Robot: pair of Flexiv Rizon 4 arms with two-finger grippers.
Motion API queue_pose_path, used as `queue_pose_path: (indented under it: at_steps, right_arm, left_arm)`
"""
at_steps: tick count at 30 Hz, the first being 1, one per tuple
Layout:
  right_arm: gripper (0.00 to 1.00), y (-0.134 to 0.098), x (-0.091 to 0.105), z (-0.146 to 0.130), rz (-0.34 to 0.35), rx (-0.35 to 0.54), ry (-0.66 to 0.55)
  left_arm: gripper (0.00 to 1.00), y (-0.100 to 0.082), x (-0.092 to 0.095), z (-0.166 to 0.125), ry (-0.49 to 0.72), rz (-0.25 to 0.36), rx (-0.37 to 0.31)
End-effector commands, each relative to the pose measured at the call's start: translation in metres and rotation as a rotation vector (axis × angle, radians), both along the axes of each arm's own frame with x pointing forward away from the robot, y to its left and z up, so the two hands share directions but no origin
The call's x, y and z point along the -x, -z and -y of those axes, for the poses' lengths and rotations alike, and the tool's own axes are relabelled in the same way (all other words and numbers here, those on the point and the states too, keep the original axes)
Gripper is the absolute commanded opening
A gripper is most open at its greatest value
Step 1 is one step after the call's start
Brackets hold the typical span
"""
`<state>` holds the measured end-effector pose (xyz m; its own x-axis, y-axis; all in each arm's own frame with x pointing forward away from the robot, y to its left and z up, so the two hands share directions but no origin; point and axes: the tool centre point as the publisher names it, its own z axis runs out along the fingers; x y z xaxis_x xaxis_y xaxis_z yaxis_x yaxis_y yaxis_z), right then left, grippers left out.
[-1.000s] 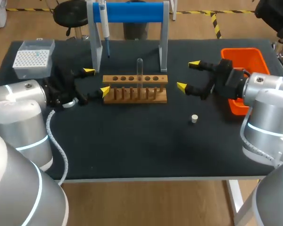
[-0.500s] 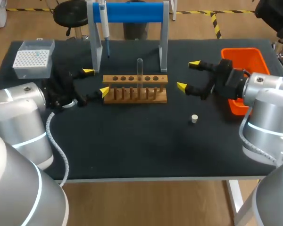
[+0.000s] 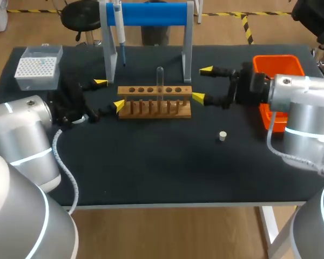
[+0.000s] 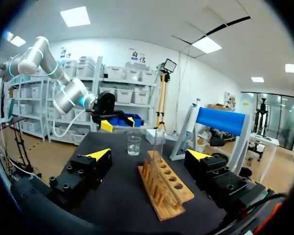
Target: Invert the test tube, pick up the pipette, mount the tip to pipette, aspirate from beaker and dispense into the tube, eject the tip, return the pipette, and cap with the stopper.
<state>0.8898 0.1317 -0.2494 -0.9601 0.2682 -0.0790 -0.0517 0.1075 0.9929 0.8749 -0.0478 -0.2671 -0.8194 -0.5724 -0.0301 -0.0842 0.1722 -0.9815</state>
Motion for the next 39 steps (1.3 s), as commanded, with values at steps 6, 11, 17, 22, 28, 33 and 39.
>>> queue_pose_path:
  at_steps: [6, 11, 17, 22, 28, 33, 39]
  right_arm:
    - [1.00, 0.007, -0.031, -0.027, -0.097, -0.090, -0.354]
    - [1.00, 0.008, -0.036, -0.041, -0.092, -0.084, -0.425]
    - [1.00, 0.010, -0.039, -0.051, -0.086, -0.077, -0.454]
    - [1.00, 0.013, -0.041, -0.058, -0.085, -0.070, -0.470]
    - [1.00, 0.016, -0.043, -0.063, -0.088, -0.065, -0.441]
    - [1.00, 0.019, -0.043, -0.068, -0.087, -0.059, -0.413]
    - [1.00, 0.022, -0.042, -0.074, -0.089, -0.043, -0.371]
  left_arm:
    - [1.00, 0.000, 0.001, 0.000, -0.001, 0.000, -0.001]
    - [1.00, 0.000, 0.001, 0.000, -0.001, 0.000, -0.001]
    - [1.00, 0.000, 0.001, 0.000, -0.001, 0.000, -0.001]
    - [1.00, 0.000, 0.001, 0.000, -0.001, 0.000, -0.001]
    - [1.00, 0.000, 0.001, 0.000, -0.001, 0.000, -0.001]
    - [1.00, 0.000, 0.001, 0.000, -0.001, 0.000, -0.001]
    - [1.00, 0.000, 0.001, 0.000, -0.001, 0.000, -0.001]
